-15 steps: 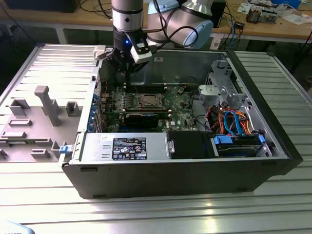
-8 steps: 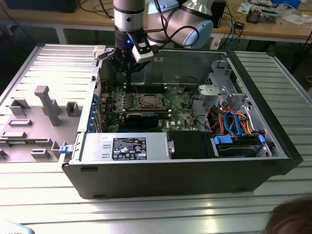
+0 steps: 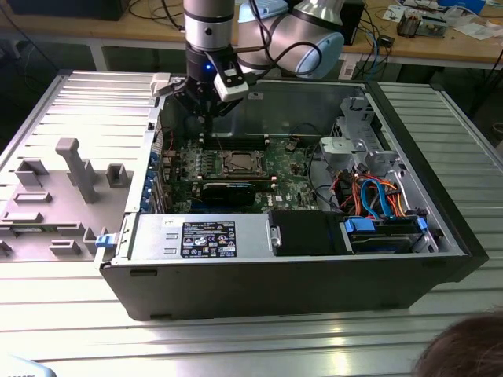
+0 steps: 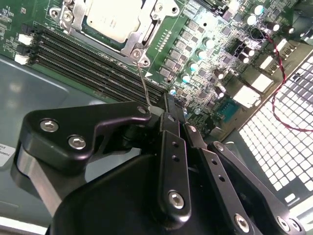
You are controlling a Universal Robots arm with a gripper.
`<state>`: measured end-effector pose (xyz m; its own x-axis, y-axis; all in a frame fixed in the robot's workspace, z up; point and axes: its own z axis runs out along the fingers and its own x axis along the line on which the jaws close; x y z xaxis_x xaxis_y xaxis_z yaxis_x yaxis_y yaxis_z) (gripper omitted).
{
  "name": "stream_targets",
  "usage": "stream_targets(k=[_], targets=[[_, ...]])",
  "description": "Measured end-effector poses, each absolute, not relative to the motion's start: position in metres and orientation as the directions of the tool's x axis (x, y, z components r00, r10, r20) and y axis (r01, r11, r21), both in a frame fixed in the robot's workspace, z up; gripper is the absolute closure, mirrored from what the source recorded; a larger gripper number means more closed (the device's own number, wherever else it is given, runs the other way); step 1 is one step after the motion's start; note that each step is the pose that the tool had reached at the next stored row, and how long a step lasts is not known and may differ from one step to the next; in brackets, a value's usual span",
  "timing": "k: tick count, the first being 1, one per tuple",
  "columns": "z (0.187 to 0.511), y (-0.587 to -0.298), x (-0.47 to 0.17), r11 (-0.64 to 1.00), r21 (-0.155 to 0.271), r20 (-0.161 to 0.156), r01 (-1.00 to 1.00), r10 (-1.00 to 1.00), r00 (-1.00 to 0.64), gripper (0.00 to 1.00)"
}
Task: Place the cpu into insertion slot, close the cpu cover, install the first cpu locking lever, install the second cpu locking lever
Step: 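Install the first cpu locking lever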
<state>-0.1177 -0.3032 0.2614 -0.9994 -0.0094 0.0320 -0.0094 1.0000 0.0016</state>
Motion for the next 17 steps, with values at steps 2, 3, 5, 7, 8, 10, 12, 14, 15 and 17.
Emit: stream_targets(k=[2,3,5,7,8,10,12,14,15,17], targets=[[0.2614,-0.3032,-0.1165,1.0,0.002,0.032,-0.009,-0.009,-0.999,0.89],[0.2614,-0.3032,-0.1159,1.0,0.002,0.032,-0.009,-0.009,-0.999,0.89],[0.2614,-0.3032,-0.1144,1.0,0.002,0.032,-0.009,-0.009,-0.999,0.89],[0.2614,-0.3033,-0.1131,1.0,0.002,0.032,-0.009,-0.009,-0.999,0.89],[0.2614,-0.3033,-0.1126,1.0,0.002,0.032,-0.009,-0.009,-0.999,0.89],[0.2614,-0.3033,-0.1113,1.0,0.002,0.032,-0.009,-0.009,-0.999,0.89],[0.2614,-0.3033,-0.1101,1.0,0.002,0.032,-0.009,-0.009,-0.999,0.89],[0.2614,-0.3032,-0.109,1.0,0.002,0.032,-0.009,-0.009,-0.999,0.89],[0.2614,-0.3032,-0.1083,1.0,0.002,0.032,-0.009,-0.009,-0.999,0.89],[0.2614,-0.3032,-0.1071,1.0,0.002,0.032,-0.009,-0.009,-0.999,0.89]])
